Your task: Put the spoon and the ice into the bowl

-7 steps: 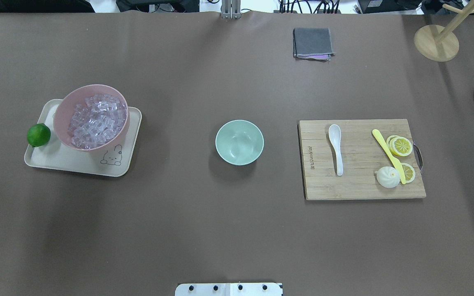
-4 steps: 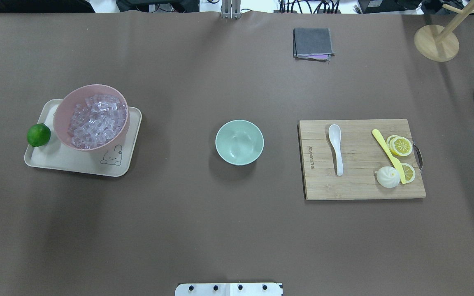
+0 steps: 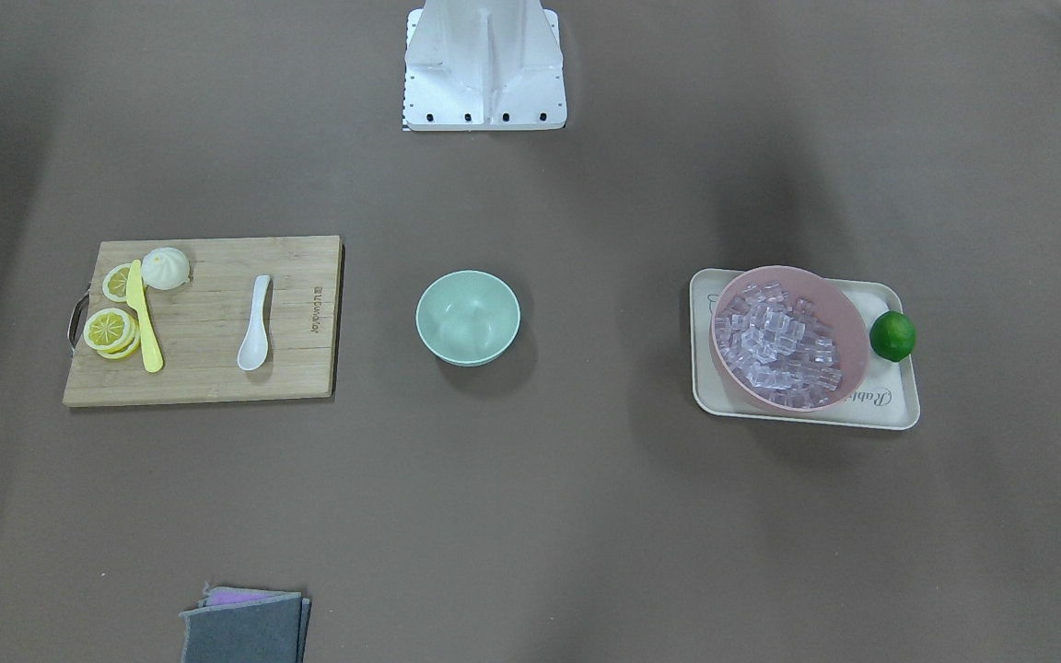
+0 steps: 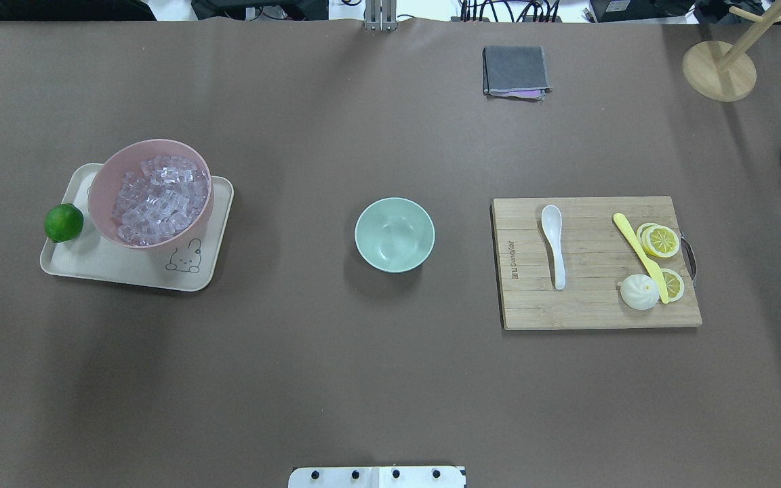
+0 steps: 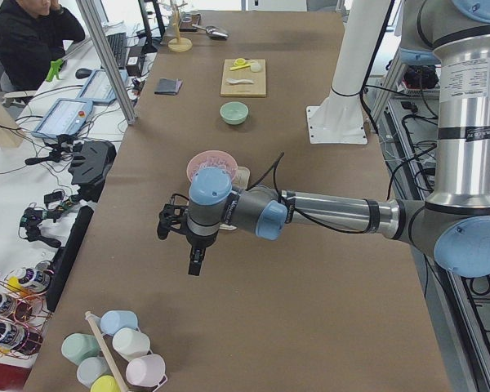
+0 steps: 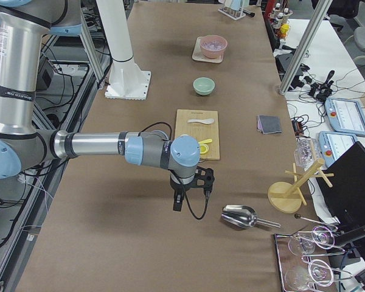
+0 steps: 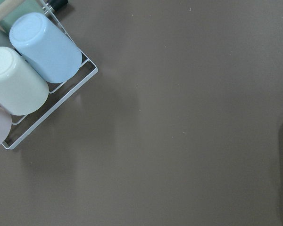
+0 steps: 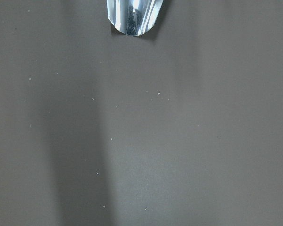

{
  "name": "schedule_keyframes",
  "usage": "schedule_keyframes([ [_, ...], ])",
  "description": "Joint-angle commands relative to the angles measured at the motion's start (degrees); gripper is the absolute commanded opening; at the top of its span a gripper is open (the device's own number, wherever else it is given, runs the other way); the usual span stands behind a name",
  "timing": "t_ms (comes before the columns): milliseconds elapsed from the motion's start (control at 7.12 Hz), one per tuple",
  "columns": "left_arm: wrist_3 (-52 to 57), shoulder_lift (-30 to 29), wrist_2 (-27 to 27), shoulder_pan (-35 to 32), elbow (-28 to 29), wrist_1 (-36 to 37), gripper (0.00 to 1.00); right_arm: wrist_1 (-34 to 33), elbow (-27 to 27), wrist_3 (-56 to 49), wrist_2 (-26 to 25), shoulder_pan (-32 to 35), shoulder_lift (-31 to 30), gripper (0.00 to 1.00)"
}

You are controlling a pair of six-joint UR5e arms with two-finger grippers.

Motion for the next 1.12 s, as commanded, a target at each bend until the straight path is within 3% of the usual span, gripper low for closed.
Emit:
schedule_keyframes([
  [0, 0.0, 0.0, 0.0, 0.0, 0.0, 0.0, 0.98, 0.0, 0.1, 0.0, 0.1, 0.0, -0.2, 1.00],
  [982, 0.0, -0.5, -0.1, 0.0, 0.2, -0.2, 0.98, 0.5, 0.0, 0.1, 0.1, 0.0, -0.2, 1.00],
])
